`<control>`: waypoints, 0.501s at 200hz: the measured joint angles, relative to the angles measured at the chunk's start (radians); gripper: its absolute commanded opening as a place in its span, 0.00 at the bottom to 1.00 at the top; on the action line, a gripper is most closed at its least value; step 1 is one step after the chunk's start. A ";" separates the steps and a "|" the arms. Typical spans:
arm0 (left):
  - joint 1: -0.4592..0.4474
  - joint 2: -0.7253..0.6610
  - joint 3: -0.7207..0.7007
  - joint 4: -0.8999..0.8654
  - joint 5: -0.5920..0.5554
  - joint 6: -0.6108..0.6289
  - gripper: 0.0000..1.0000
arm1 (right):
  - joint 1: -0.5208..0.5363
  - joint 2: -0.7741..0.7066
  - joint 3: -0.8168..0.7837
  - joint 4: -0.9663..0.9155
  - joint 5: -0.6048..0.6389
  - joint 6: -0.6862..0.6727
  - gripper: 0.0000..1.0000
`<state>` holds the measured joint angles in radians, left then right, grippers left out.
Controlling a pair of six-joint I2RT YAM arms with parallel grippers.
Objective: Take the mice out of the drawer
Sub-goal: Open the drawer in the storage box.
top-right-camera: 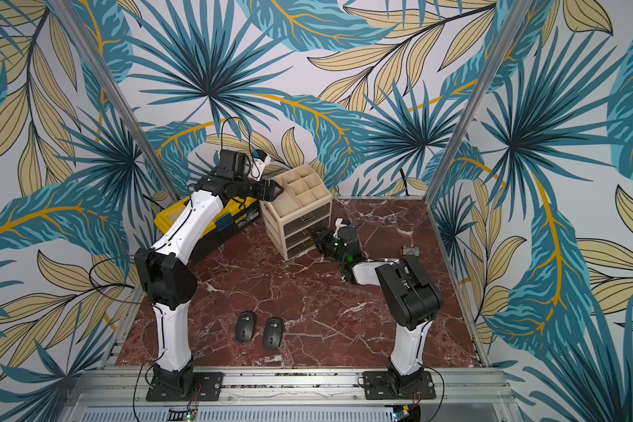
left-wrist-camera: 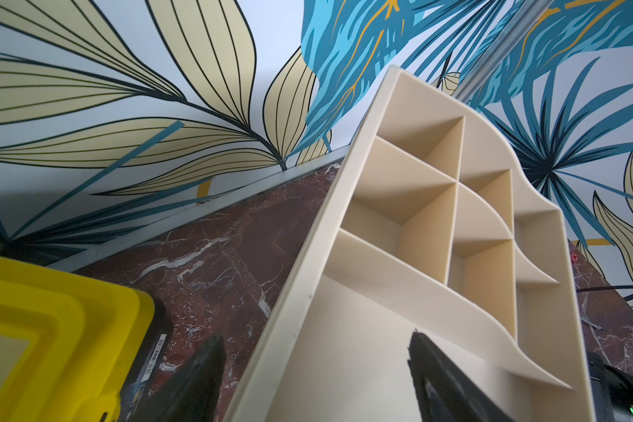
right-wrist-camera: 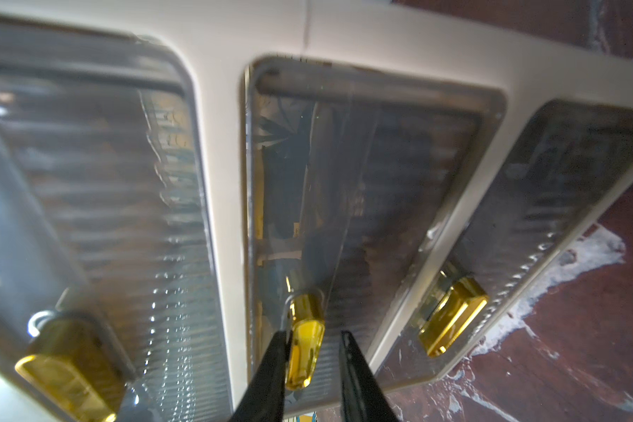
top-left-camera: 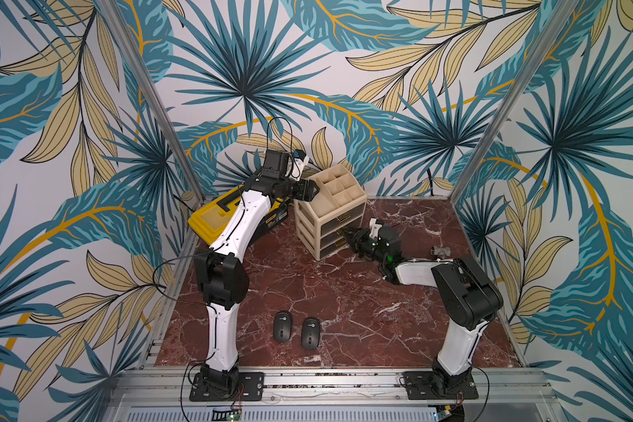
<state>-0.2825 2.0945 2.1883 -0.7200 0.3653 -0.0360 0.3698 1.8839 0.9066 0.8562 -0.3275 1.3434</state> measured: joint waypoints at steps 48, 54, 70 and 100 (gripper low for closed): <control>0.000 0.000 0.000 0.000 0.002 0.000 0.81 | 0.000 0.019 0.002 0.037 -0.003 0.023 0.22; 0.000 0.000 0.000 0.000 0.002 0.000 0.81 | 0.000 0.023 0.002 0.048 -0.003 0.028 0.21; 0.000 0.000 0.000 0.000 0.002 -0.001 0.81 | 0.001 0.032 0.002 0.074 -0.003 0.039 0.19; 0.000 0.000 0.000 0.000 0.002 -0.002 0.81 | 0.002 0.039 0.002 0.096 -0.003 0.064 0.12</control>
<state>-0.2821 2.0945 2.1883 -0.7200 0.3668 -0.0376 0.3717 1.9228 0.9089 0.9520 -0.3302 1.4071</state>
